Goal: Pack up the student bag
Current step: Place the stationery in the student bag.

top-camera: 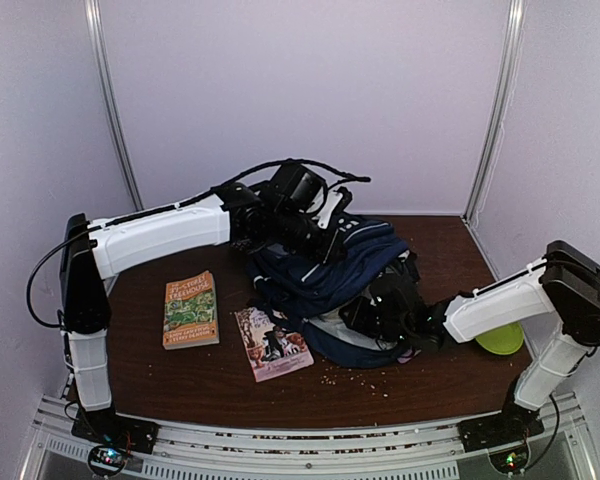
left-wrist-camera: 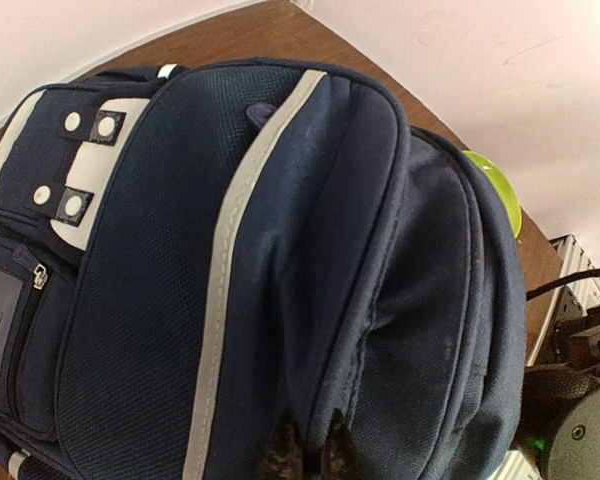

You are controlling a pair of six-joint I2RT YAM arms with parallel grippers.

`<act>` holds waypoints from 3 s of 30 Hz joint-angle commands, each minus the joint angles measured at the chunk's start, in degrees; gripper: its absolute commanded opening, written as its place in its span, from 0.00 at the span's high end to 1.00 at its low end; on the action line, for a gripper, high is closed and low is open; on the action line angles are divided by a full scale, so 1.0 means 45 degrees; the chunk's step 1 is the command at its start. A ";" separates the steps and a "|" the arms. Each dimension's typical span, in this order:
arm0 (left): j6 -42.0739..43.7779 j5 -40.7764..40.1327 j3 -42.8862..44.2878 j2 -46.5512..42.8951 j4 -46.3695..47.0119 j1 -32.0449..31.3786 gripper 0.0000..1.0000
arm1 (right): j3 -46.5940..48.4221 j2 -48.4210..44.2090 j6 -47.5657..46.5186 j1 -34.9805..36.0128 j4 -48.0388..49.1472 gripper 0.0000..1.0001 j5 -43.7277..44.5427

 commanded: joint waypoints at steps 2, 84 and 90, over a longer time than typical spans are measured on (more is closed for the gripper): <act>-0.0448 0.0872 0.0023 -0.1335 0.2279 -0.0105 1.00 | 0.0511 0.0530 0.0195 -0.0420 0.1543 0.78 0.1356; 0.0401 -0.1314 -0.2049 -0.2350 0.2118 0.0264 1.00 | -0.1185 -0.6393 -0.2001 -0.1236 -0.5126 0.36 -0.0739; 0.0729 -0.1515 -0.2472 -0.1757 0.1949 0.0250 1.00 | -0.2521 -1.0948 -0.2751 -0.1224 -0.7647 0.34 0.1049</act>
